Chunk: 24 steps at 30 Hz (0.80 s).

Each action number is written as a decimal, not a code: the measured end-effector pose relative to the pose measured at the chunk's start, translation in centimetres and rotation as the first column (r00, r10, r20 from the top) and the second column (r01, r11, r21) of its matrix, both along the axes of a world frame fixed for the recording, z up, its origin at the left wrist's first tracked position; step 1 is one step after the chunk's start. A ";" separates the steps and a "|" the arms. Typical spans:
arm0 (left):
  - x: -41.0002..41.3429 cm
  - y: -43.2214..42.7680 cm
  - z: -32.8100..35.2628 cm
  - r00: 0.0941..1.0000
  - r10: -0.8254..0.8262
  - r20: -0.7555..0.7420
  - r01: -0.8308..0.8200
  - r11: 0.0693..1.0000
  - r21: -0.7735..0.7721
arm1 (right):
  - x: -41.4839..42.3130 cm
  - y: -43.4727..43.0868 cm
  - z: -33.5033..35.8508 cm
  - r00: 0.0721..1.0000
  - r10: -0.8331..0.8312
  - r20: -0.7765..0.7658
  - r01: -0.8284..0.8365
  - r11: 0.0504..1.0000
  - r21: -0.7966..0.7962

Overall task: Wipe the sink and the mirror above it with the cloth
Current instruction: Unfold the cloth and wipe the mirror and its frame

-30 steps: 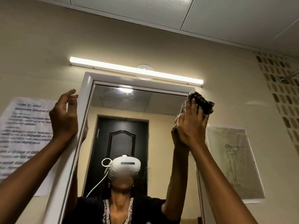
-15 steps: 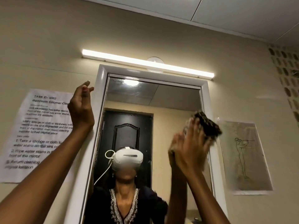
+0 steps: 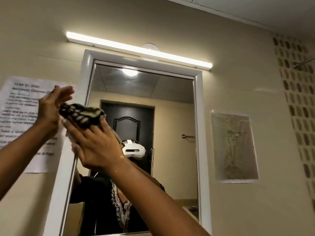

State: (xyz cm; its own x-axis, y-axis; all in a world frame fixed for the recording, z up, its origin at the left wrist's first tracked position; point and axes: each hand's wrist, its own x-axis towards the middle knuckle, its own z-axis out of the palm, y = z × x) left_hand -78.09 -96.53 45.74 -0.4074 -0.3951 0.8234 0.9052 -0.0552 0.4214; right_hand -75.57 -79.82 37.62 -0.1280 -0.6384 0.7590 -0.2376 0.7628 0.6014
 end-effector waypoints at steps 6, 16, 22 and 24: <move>2.1 4.2 -3.9 0.895 0.445 0.045 -0.431 0.885 -0.173 | -0.2 12.6 -0.6 0.980 0.200 0.015 -0.157 0.810 -0.565; 2.3 4.6 -5.4 0.885 0.461 -0.062 -0.464 0.865 -0.192 | -0.7 12.9 -6.6 1.000 0.032 0.001 -0.013 0.422 -0.907; 2.4 4.4 -5.4 0.916 0.400 -0.025 -0.395 0.891 -0.224 | 0.8 -0.7 -8.3 0.990 0.129 0.061 -0.102 0.940 -0.326; 1.9 3.9 -5.5 0.908 0.418 0.011 -0.403 0.881 -0.248 | 1.0 -2.3 -10.2 0.990 0.103 0.099 -0.076 0.967 -0.244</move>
State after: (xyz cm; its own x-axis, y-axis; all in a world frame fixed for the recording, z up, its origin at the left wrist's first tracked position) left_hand -76.23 -92.63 40.22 -0.3046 -0.3364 0.8911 0.7965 0.4230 0.4320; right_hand -74.60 -82.09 27.44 -0.1701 -0.4527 0.8753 -0.3663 0.8536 0.3704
